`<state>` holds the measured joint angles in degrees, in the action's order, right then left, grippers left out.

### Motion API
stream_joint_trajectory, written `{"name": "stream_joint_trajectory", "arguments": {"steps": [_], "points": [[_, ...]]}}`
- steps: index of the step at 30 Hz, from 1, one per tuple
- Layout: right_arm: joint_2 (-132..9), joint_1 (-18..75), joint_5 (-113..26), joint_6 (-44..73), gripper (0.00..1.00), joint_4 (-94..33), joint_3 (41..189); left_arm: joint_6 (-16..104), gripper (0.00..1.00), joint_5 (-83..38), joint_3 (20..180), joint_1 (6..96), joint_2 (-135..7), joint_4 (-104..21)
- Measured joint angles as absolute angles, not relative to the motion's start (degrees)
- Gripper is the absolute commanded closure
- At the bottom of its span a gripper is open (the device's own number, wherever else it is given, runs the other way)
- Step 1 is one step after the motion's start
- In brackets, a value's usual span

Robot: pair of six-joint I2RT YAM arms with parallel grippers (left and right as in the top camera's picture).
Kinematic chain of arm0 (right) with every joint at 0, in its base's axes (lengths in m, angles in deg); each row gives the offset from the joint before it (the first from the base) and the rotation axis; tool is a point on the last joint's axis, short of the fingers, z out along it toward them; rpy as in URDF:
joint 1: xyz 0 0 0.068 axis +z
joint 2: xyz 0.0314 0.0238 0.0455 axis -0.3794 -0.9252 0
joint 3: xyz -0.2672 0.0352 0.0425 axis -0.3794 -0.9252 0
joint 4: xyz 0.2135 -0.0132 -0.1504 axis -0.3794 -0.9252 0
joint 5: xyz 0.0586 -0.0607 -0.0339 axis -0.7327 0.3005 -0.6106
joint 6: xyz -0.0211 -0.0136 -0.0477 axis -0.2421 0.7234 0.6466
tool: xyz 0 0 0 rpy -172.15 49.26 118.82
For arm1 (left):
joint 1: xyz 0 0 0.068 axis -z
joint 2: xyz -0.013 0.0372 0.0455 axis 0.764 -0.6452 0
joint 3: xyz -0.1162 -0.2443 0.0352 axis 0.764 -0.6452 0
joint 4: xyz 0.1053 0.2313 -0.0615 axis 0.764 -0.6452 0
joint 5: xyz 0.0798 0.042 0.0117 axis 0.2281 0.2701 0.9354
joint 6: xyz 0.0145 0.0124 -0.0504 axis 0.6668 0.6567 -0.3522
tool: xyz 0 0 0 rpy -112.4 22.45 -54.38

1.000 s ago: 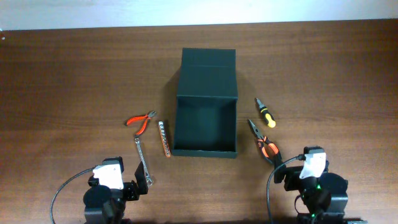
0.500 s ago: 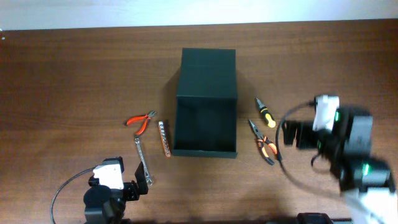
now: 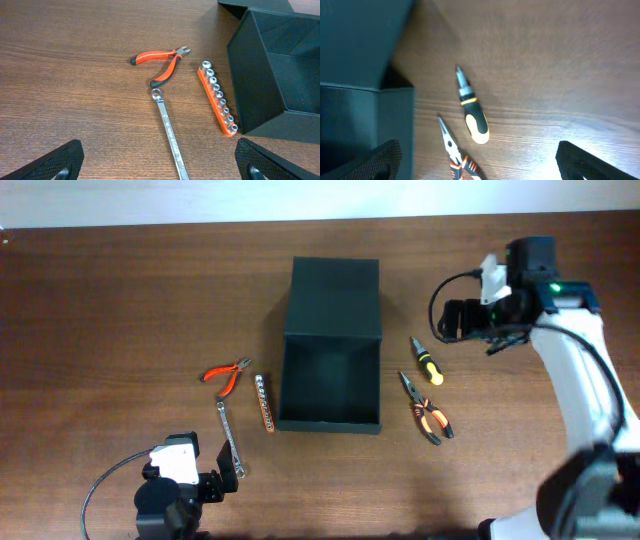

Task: Pack container
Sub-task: 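Move the right gripper over the yellow-black screwdriver and grasp it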

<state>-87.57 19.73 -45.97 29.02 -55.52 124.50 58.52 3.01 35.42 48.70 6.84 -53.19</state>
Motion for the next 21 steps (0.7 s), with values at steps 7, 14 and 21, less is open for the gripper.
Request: {"name": "stream_joint_trajectory", "arguments": {"steps": [7, 14, 21], "points": [[-95.1, 20.5, -46.3, 29.0, 0.01, -55.6, 124.5, 58.5, 0.01, 3.0, 35.4, 48.7, 6.8, -53.2], [-98.3, 21.4, -46.2, 31.9, 0.01, -56.7, 124.5, 58.5, 0.01, 3.0, 35.4, 48.7, 6.8, -53.2], [-102.5, 26.4, -40.4, 35.6, 0.01, -57.0, 124.5, 58.5, 0.01, 3.0, 35.4, 48.7, 6.8, -53.2]]}}
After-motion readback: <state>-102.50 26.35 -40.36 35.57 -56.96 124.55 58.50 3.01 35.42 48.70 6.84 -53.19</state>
